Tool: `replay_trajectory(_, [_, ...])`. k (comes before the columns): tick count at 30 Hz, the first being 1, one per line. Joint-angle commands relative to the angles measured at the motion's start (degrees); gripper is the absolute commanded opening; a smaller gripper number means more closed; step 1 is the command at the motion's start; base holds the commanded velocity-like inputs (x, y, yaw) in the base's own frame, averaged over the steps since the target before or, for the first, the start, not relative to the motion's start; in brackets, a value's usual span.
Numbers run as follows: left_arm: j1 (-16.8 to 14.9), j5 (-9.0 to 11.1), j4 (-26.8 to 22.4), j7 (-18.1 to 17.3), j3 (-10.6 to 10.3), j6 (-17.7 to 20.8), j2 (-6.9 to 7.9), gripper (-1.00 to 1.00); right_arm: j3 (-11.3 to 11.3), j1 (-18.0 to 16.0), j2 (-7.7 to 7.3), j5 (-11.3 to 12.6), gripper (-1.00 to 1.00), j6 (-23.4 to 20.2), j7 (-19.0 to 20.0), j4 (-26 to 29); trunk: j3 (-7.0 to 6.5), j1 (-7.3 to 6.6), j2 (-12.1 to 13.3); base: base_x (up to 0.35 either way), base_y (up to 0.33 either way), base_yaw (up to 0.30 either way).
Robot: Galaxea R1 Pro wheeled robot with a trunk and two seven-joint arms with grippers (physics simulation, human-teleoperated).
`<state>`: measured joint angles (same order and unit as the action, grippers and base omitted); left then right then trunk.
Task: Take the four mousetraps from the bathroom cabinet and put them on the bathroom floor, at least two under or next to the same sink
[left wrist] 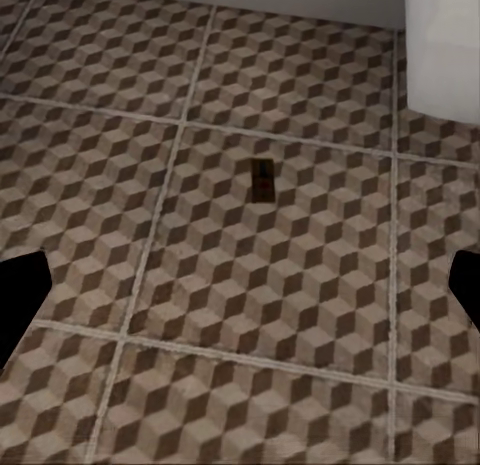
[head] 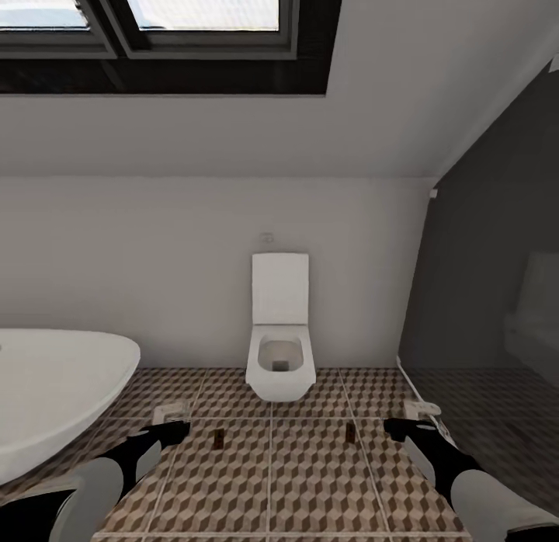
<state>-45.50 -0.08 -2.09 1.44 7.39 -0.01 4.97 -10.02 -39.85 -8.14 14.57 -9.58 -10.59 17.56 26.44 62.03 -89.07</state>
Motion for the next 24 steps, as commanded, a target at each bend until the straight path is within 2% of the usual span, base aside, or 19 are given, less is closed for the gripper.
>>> replay_trajectory(1, [0.00, -0.01, 0.42, 0.08, 0.35, 0.07, -0.02, 1.00, -0.52, -0.03, -0.05, 0.46, 1.00, -0.33, -0.32, -1.39, -0.12, -0.23, 0.38, 0.000, 0.000, 0.000])
replay_trajectory(8, [0.38, -0.01, 1.63, 0.23, 0.35, 0.48, -0.03, 1.00, -0.72, 0.03, -0.01, 0.22, 1.00, 0.05, -0.10, -13.09, -1.38, -1.77, 3.19, 0.000, 0.000, 0.000])
replay_trajectory(11, [0.71, -0.01, 1.81, 0.23, 0.35, 1.23, 0.01, 1.00, -0.76, 0.23, -0.10, 0.29, 1.00, 0.29, -0.08, -16.22, -1.92, -2.43, 4.39, 0.000, 0.000, 0.000])
replay_trajectory(15, [1.83, -0.03, 1.91, 0.20, 0.35, 2.58, -0.04, 1.00, -0.78, 0.21, -0.15, 0.33, 1.00, 0.39, -0.13, -17.77, -1.92, -2.43, 4.39, 0.000, 0.000, 0.000])
replay_trajectory(18, [4.10, -0.05, 1.95, 0.15, 0.35, 3.94, -0.21, 1.00, -0.79, 0.70, -0.14, 0.30, 1.00, 0.42, -0.29, -18.57, -1.92, -2.43, 4.39, 0.000, 0.000, 0.000])
replay_trajectory(24, [8.96, -0.02, 1.99, 0.14, 0.35, 5.13, -0.46, 1.00, -0.79, 5.74, -0.13, -0.26, 1.00, 0.46, -0.56, -19.18, -1.92, -2.43, 4.39, 0.000, 0.000, 0.000])
